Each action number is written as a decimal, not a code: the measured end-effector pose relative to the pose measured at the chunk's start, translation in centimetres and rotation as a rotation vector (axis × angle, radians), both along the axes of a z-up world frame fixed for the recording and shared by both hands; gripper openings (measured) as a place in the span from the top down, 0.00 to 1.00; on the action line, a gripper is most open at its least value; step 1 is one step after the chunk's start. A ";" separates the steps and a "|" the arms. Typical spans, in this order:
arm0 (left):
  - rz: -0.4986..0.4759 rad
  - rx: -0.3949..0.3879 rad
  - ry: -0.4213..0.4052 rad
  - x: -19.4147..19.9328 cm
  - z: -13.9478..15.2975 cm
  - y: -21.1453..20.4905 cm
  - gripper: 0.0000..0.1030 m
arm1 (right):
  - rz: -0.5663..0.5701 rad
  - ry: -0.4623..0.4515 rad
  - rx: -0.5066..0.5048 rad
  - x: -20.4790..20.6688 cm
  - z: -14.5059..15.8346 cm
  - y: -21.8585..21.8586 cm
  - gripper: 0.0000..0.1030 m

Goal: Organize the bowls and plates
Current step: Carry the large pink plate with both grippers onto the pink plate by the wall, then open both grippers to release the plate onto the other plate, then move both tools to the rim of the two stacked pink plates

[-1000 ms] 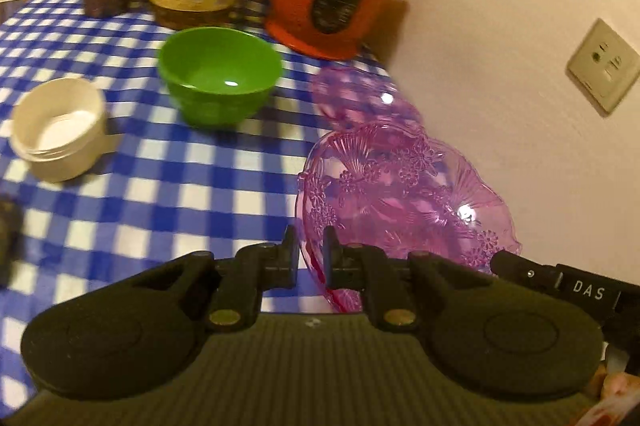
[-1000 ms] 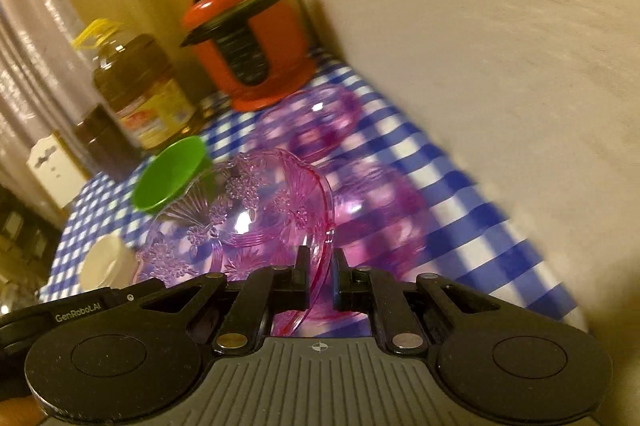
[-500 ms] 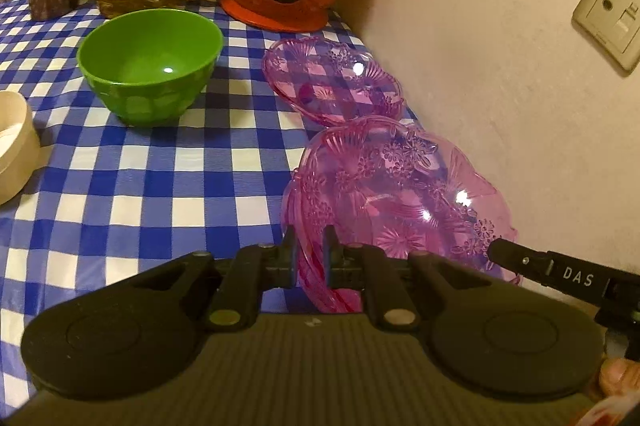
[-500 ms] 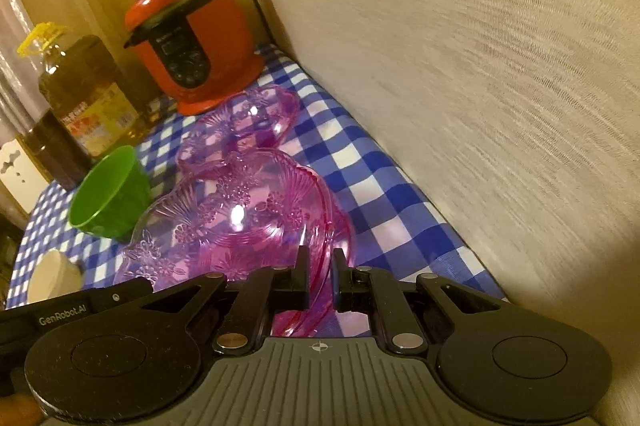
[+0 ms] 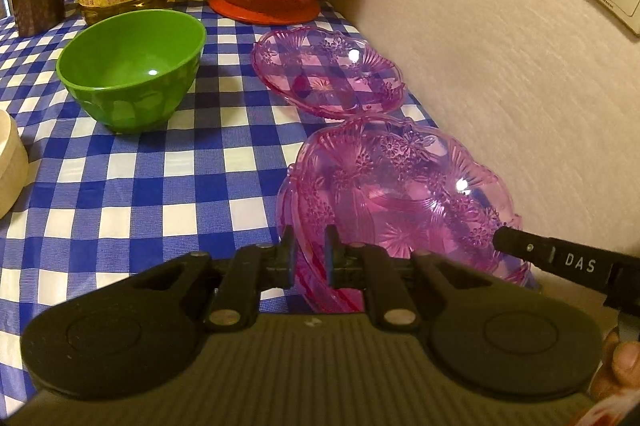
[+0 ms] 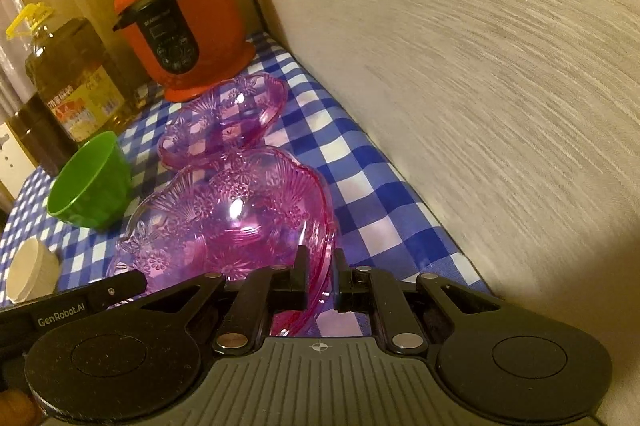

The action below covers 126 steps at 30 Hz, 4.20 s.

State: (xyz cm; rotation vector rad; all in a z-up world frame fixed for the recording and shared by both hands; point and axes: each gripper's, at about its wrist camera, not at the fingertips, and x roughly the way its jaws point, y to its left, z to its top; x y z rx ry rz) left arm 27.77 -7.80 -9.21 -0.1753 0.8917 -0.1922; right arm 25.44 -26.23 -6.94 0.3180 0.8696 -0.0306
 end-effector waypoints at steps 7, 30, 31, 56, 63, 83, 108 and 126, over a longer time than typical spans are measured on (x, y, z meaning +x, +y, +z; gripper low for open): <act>-0.002 0.010 0.001 0.1 -0.3 0.1 0.88 | 0.014 0.013 -0.013 0.3 -0.3 0.3 0.90; 0.035 0.026 -0.015 0.2 -0.3 0.7 0.65 | 0.032 -0.036 0.010 0.3 -0.5 0.1 0.34; 0.038 0.022 -0.018 0.2 -0.1 0.8 0.65 | 0.027 -0.030 0.011 0.3 -0.5 0.0 0.34; 0.093 -0.005 -0.042 -6.3 5.2 2.6 0.65 | 0.028 -0.048 -0.001 -5.9 5.2 1.4 0.34; 0.090 0.005 -0.059 -8.8 7.1 2.4 0.65 | 0.040 -0.072 -0.002 -8.2 7.0 2.2 0.34; 0.100 -0.057 -0.112 -9.7 11.5 2.2 0.59 | 0.056 -0.139 -0.032 -10.7 10.8 2.3 0.34; 0.195 -0.314 -0.037 3.1 5.9 5.6 0.53 | 0.006 -0.133 -0.016 1.1 7.8 2.0 0.34; 0.247 -0.350 0.000 11.5 -0.5 4.3 0.56 | -0.054 -0.107 0.040 12.1 1.9 3.1 0.34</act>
